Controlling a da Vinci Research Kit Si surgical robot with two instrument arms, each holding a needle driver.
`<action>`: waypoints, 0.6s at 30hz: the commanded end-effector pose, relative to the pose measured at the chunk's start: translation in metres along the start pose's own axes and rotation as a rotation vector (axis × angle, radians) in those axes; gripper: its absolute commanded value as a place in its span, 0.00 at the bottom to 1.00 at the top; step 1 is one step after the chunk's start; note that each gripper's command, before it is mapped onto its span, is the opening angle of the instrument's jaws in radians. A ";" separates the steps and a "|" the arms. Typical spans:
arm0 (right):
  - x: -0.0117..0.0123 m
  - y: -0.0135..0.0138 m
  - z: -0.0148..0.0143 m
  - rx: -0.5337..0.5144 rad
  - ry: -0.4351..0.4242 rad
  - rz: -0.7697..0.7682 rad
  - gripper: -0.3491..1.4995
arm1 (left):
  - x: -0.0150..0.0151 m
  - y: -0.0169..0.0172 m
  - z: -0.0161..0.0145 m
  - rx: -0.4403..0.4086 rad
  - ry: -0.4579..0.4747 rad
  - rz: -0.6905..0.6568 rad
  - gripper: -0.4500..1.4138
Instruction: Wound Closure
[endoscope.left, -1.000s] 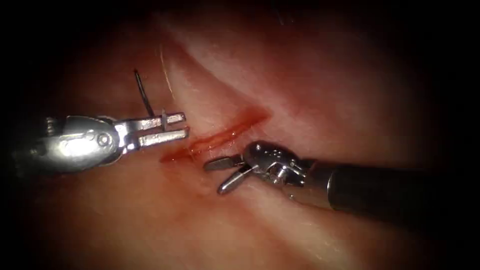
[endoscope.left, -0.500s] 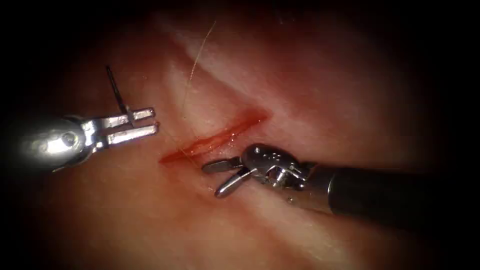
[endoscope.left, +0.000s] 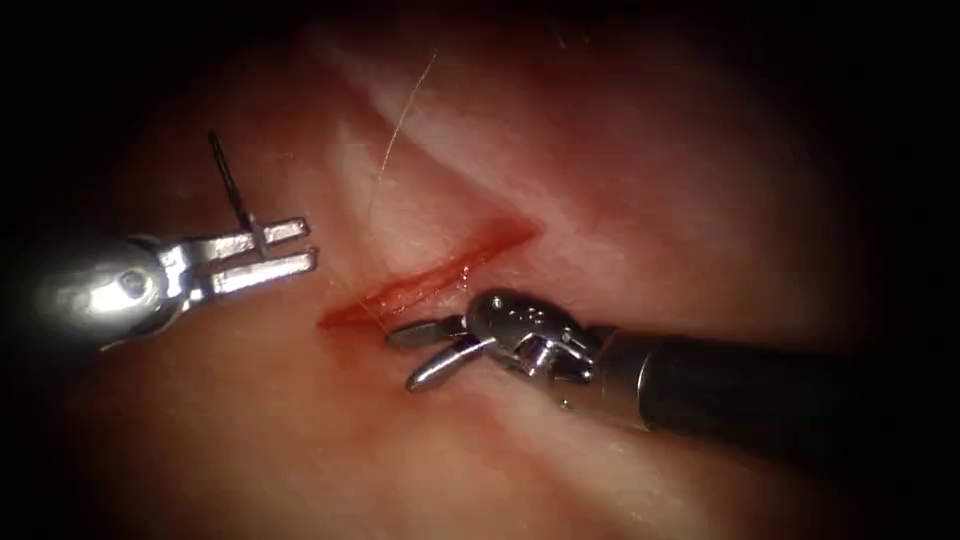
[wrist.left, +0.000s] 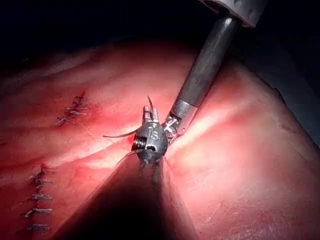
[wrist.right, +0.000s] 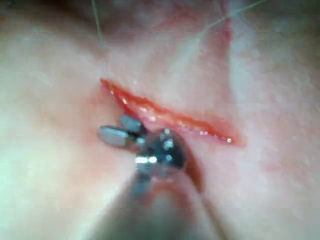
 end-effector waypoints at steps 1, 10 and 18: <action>0.0001 0.0006 0.0006 0.007 -0.001 -0.002 0.06 | -0.0003 0.0001 0.0009 -0.002 0.003 0.003 0.00; 0.0006 -0.0012 0.0006 0.038 -0.004 0.001 0.00 | -0.0008 0.0008 0.0011 -0.003 0.008 0.009 0.00; -0.0005 -0.0044 -0.0026 0.032 -0.008 0.001 0.00 | -0.0022 0.0017 0.0015 -0.013 0.024 0.023 0.00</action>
